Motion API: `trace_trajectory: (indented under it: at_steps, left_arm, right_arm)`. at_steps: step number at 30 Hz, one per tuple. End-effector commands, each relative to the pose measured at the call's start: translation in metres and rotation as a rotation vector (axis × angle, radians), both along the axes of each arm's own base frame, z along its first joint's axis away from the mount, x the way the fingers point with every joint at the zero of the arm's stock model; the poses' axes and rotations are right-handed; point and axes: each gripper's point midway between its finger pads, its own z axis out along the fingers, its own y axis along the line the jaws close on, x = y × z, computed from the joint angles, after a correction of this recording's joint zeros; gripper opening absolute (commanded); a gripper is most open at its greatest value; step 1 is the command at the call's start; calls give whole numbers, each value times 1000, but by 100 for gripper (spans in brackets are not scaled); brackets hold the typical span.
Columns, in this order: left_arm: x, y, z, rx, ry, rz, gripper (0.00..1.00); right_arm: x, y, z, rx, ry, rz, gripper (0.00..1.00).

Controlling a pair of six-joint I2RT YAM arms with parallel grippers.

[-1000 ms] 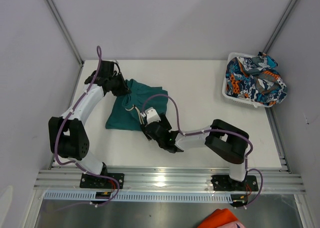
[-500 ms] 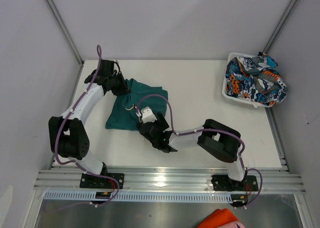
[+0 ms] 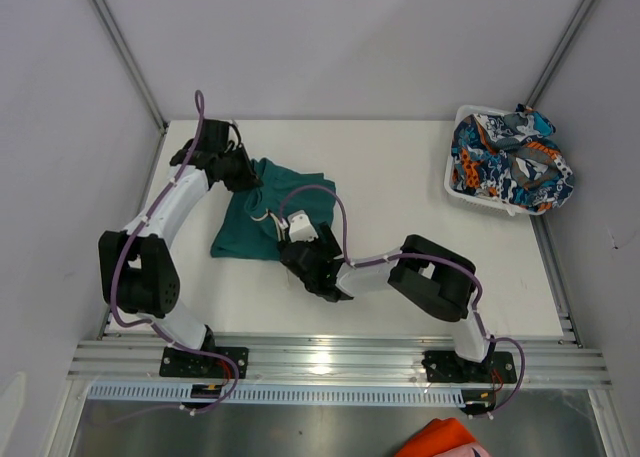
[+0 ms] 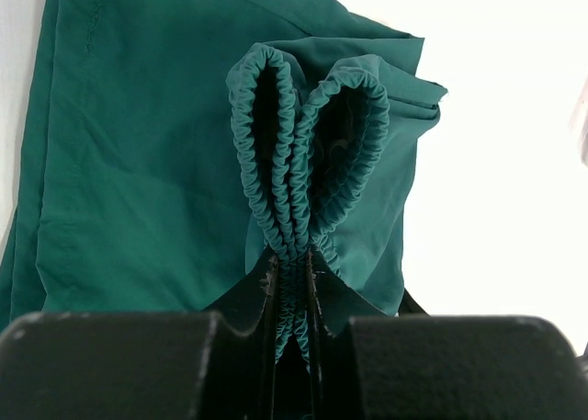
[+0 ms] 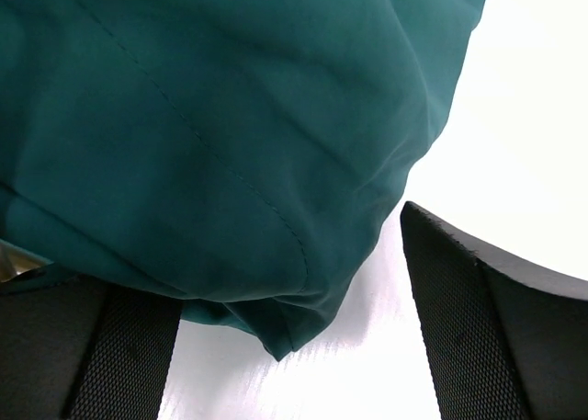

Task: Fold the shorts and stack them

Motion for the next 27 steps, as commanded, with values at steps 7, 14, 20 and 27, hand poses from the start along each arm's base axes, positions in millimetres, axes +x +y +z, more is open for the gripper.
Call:
trace_trajectory:
  at_steps: [7,14,20,27]
  left_arm:
    - [19,2,28,-3,-71,-17,10]
    - [20,25,35,3,-80,15,10]
    - [15,34,27,29,-69,28,10]
    - [7,41,13,53,-46,55,9]
  right_arm:
    - [-4,-9,-8,-33,-9,-47,91]
    - [-5,-8,-10,-28,-3,-41,91]
    - [-5,-8,-10,-30,-4,-40,91]
    - [-4,-8,-12,-30,5,-39,91]
